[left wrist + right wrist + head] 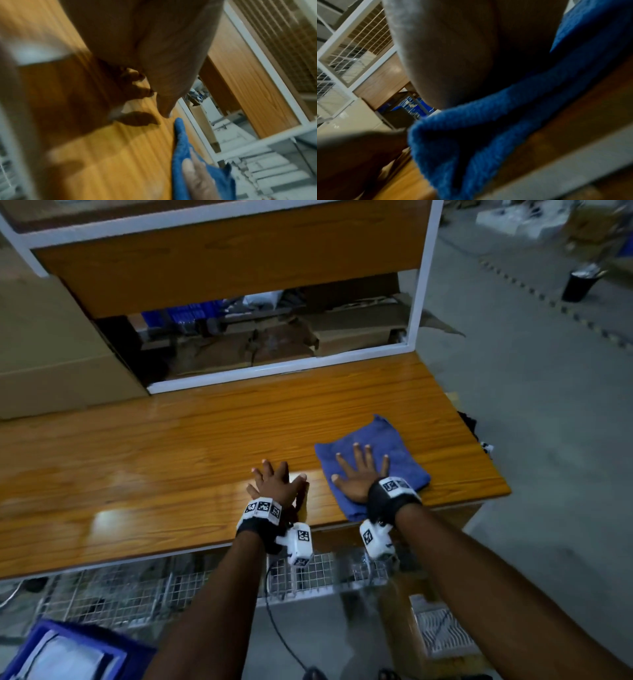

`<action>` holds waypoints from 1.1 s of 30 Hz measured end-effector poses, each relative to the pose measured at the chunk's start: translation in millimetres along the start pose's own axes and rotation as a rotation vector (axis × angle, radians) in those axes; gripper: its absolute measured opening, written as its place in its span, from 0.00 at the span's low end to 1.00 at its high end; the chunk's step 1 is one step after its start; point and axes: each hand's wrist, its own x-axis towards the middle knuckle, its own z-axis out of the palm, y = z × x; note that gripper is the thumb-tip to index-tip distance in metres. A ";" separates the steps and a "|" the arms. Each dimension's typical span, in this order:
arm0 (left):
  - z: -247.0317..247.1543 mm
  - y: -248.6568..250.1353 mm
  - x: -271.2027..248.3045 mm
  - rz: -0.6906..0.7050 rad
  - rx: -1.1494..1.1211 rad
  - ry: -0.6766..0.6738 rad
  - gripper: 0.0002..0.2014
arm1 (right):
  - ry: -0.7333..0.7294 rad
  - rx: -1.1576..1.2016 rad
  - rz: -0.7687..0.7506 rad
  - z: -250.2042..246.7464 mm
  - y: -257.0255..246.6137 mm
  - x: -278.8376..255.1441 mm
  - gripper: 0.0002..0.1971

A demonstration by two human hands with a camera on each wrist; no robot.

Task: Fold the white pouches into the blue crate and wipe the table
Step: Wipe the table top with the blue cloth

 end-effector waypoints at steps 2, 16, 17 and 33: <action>-8.3 -0.3 9.4 -0.028 -0.021 -0.048 0.41 | 0.000 -0.018 -0.006 5.3 -2.1 -7.1 0.36; -23.5 4.3 31.3 -0.155 -0.055 -0.206 0.62 | 0.080 0.184 0.379 -45.9 89.5 47.9 0.39; -24.1 5.3 34.1 -0.173 -0.063 -0.207 0.62 | 0.072 0.163 0.355 -50.0 81.2 58.3 0.39; -56.2 23.6 93.0 -0.304 -0.117 -0.197 0.64 | 0.066 0.176 0.349 -66.9 114.3 78.9 0.38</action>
